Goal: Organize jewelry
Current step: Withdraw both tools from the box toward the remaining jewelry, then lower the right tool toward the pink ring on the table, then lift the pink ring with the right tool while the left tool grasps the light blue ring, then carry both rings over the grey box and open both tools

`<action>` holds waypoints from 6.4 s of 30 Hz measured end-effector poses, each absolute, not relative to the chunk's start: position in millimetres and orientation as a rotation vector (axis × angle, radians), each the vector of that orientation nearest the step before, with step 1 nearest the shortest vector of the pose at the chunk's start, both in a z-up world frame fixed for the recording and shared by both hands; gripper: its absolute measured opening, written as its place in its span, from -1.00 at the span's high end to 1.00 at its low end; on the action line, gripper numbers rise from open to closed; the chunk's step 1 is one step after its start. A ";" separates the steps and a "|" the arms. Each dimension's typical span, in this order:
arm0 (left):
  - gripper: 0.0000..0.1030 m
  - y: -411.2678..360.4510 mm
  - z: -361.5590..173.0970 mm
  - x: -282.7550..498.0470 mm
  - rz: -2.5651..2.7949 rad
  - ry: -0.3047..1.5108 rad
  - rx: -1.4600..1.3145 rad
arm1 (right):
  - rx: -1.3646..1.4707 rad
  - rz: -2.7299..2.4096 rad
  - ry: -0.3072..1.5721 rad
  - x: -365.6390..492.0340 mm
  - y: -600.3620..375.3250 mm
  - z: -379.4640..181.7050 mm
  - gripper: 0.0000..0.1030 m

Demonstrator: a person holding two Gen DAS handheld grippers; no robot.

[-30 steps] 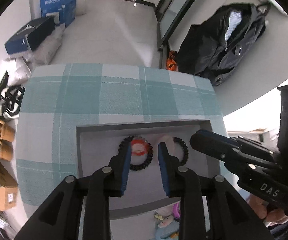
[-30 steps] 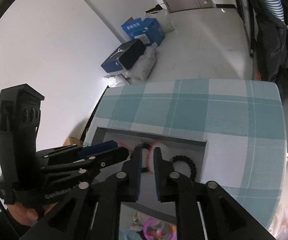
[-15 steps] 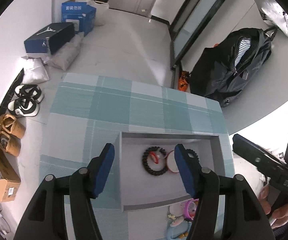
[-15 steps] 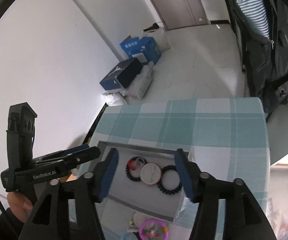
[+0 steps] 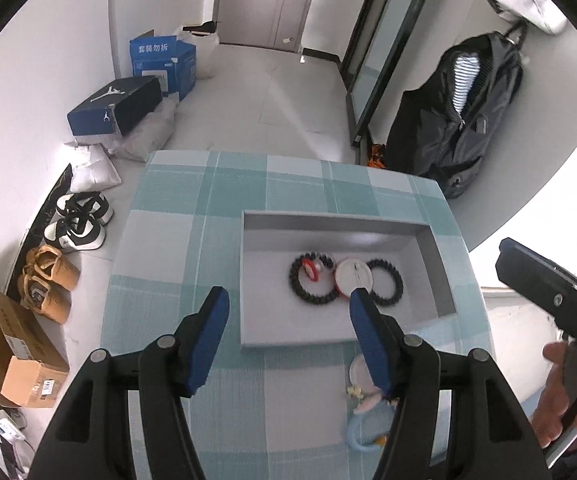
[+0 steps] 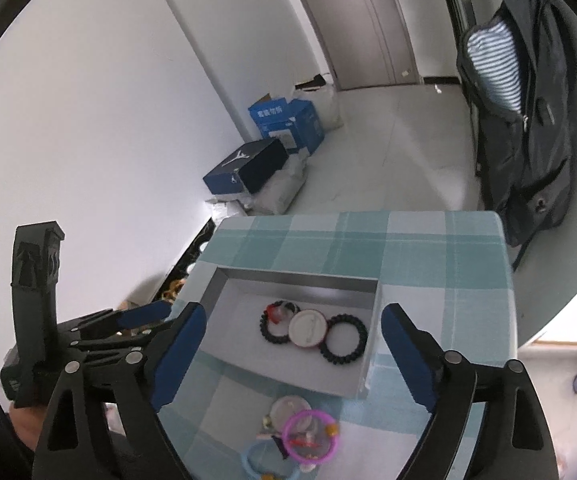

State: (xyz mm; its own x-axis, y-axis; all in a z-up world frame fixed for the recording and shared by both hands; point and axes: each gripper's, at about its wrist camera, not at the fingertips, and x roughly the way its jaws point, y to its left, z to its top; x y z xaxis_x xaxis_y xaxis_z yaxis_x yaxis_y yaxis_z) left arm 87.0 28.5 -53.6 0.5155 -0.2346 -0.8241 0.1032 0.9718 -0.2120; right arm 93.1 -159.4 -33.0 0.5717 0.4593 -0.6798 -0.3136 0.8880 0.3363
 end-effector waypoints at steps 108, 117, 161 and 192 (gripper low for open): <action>-0.38 -75.2 -133.0 23.2 -0.270 1.247 0.146 | 0.239 0.324 0.919 43.9 -205.7 -79.2 -0.01; -0.10 -83.9 -125.0 19.0 -0.318 1.210 0.177 | 0.248 0.318 0.916 44.0 -208.4 -77.8 -0.01; -0.09 34.2 -42.7 54.2 -0.247 0.979 -0.227 | 0.247 0.369 0.870 63.3 -152.5 -51.1 -0.01; -0.09 31.1 -74.4 153.1 -0.336 1.198 -0.348 | 0.164 0.531 1.013 145.3 -124.6 -70.2 -0.01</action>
State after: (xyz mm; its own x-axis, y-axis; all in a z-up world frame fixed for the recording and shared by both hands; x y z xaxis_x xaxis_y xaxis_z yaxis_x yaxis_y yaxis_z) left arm 153.1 31.1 -74.4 0.3278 -0.4308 -0.8408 0.0689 0.8985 -0.4335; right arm 145.3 -124.6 -70.2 0.4156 0.4944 -0.7634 -0.3460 0.8622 0.3700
